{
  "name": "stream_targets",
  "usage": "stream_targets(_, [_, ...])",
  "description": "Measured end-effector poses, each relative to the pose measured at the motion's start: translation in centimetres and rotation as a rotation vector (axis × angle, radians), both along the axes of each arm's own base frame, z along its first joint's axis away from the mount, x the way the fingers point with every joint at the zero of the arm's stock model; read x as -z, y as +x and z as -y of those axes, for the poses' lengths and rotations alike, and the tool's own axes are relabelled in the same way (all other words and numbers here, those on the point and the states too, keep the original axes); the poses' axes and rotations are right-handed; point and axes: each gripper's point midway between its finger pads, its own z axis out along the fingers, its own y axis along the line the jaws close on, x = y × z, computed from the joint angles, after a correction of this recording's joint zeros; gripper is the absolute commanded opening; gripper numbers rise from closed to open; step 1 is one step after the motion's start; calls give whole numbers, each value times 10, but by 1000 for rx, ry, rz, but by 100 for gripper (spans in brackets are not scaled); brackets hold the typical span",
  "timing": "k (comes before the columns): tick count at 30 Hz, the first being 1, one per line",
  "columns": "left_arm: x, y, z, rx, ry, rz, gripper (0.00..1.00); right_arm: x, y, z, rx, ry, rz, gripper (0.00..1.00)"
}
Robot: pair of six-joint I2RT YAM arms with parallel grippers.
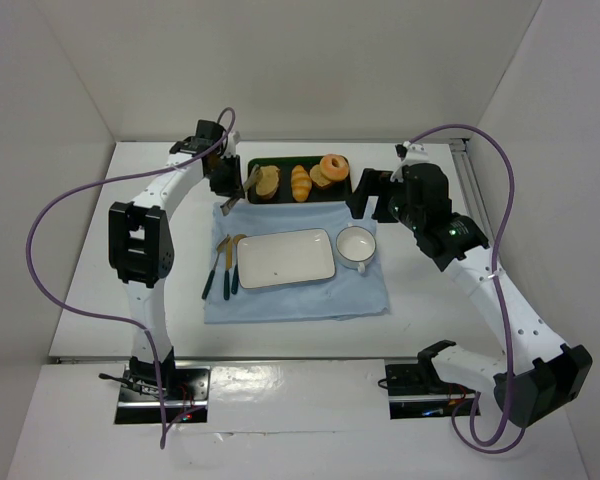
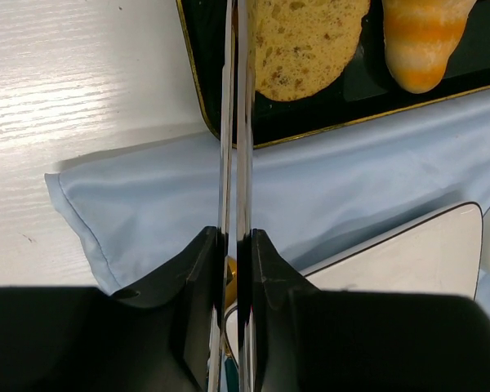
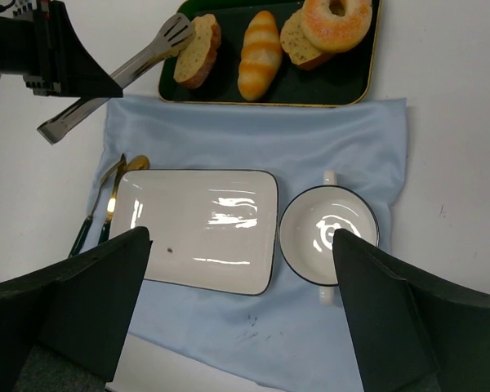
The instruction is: Place the bread
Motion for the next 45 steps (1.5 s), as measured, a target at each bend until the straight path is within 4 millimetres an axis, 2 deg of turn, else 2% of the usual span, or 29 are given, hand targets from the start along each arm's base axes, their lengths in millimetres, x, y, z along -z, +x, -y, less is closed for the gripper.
stream_targets(7, [3, -3, 0, 0, -4, -3, 7, -1, 0, 1, 3, 7, 0, 100])
stream_targets(10, [-5, -8, -1, 0, -4, 8, 7, 0, 0, 0, 2, 13, -4, 100])
stream_targets(13, [-26, -17, 0, -1, -7, 47, 7, 0, -1, -1, -3, 18, -6, 100])
stream_targets(17, [-68, -36, 1, -12, -17, 142, 7, -3, 0, -3, -4, 32, 0, 100])
stream_targets(20, [-97, -63, 11, -1, -30, 210, 7, -4, 1, -3, -3, 36, 5, 100])
stream_targets(23, [-112, -102, 31, 35, -46, 250, 7, -3, 6, -3, 9, 31, 2, 100])
stream_targets(27, [-107, -157, 55, 90, -56, 244, 7, 0, 23, -4, 30, 16, -13, 100])
stream_targets(33, [-90, -214, 54, 67, -21, 206, 7, -5, 44, -9, 43, 10, -15, 100])
stream_targets(39, [-94, -254, 53, 58, -24, 226, 7, -22, 55, -10, 58, 17, 23, 100])
stream_targets(45, [-77, -274, 60, 47, 10, 192, 7, -23, 56, -10, 63, 17, 27, 100])
